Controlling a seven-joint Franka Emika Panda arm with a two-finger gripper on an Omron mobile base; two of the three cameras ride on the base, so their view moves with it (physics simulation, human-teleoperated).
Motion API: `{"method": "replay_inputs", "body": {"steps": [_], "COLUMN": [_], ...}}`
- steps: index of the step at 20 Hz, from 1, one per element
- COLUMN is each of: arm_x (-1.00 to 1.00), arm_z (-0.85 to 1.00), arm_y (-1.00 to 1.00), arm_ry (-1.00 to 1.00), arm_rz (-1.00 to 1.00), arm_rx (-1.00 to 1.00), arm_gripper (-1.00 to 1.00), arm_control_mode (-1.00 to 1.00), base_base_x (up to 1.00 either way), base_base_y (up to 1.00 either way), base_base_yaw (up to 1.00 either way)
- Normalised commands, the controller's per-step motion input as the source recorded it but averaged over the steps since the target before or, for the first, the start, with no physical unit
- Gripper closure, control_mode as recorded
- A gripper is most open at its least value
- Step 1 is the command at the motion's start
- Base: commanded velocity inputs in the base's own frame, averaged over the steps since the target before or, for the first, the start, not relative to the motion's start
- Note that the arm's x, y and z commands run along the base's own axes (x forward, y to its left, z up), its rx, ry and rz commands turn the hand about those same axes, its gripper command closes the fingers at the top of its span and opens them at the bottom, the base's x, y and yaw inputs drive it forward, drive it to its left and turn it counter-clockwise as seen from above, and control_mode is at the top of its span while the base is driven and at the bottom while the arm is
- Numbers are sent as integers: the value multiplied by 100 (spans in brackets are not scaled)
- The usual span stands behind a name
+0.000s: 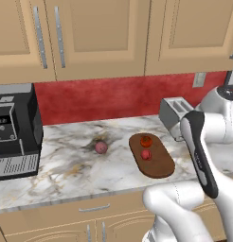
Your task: Place the avocado, onion, tomato, and bell pepper on the cutting board.
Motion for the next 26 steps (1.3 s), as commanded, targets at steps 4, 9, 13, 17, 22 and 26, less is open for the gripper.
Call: {"method": "replay_inputs", "body": {"steps": [4,9,13,17,22,26], "arm_x": [47,47,25,16,19,19], "arm_z": [-31,-16,-20,-28,-29,-26], "arm_y": [-5,-1,-10,-12,-8,0], "arm_ry": [3,3,0,0,0,5], "arm_rz": [0,0,0,0,0,0], "arm_rx": [0,0,0,0,1,2], "arm_gripper": [100,100,100,100,100,100], "arm_control_mode": [-100,-100,-100,-100,-100,-100], "base_base_x": [0,0,0,0,0,0], "base_base_y": [0,0,0,0,0,0], "base_base_yaw": [0,0,0,0,0,0]}}
